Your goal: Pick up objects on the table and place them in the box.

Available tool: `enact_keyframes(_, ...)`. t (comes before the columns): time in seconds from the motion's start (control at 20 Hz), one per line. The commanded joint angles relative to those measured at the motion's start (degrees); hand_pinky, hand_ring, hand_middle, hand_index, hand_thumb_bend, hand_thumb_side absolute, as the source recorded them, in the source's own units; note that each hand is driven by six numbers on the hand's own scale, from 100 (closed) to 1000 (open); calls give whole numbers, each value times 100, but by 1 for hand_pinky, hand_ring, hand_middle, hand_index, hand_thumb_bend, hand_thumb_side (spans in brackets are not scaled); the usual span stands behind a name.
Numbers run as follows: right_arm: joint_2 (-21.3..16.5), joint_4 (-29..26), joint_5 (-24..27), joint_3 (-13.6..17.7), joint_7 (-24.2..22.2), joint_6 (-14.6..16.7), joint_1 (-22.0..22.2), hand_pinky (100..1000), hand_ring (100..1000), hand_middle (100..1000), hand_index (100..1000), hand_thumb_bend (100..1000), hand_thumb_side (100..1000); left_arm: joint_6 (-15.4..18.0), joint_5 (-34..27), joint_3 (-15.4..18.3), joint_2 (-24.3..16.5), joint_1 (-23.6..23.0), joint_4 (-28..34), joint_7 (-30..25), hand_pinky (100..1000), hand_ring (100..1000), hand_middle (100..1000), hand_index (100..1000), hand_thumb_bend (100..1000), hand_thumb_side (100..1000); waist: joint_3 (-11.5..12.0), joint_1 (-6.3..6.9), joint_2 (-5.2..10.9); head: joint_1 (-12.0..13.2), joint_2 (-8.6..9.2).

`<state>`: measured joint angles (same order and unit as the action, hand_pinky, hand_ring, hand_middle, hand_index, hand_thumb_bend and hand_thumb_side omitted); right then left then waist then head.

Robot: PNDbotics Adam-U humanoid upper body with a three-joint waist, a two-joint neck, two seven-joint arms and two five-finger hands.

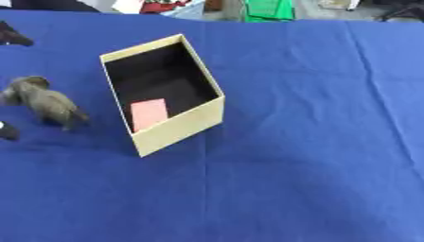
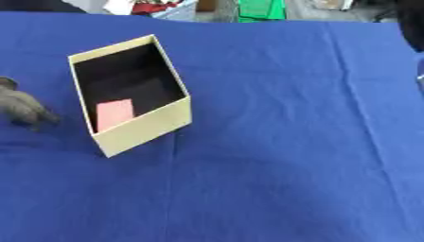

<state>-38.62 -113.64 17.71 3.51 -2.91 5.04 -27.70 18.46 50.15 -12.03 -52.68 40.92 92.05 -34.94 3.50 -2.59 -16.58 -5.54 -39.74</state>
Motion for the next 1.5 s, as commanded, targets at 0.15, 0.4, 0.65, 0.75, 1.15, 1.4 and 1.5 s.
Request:
enact_keyframes(0.15,-70,-96,-57,67,0,-34,-62,837,798,662,916,100,683,157,131,-147,86,329,-380,-172,825,865,823,951,798,650,-28,4,122,5,45)
enact_keyframes(0.4,-30,-96,-82,73,-15,-50,-77,838,799,663,916,100,688,256,208,-281,299,522,-780,-195,811,858,821,947,727,629,-70,-21,110,7,77)
enact_keyframes(0.65,11,-96,-112,91,-16,-89,-81,838,799,662,913,100,695,324,294,-369,427,603,-1040,-267,813,857,825,944,690,610,-111,-21,80,33,103)
enact_keyframes(0.75,29,-96,-120,96,-13,-110,-84,839,799,662,913,100,699,363,328,-403,462,617,-1093,-300,812,856,825,943,683,605,-125,-16,69,47,111)
enact_keyframes(1.15,148,-96,-168,76,-24,-268,-224,837,800,661,913,100,708,437,624,-465,586,668,-1374,-376,826,856,820,915,601,584,-173,-1,25,74,142)
enact_keyframes(1.4,202,-96,-195,65,-43,-336,-286,839,802,661,914,100,717,516,907,-487,653,669,-1582,-335,825,851,811,905,454,561,-193,0,-3,92,153)
enact_keyframes(1.5,218,-96,-202,63,-64,-349,-289,839,803,660,914,100,722,536,943,-492,683,665,-1631,-275,819,845,801,897,373,567,-195,-2,-11,104,162)
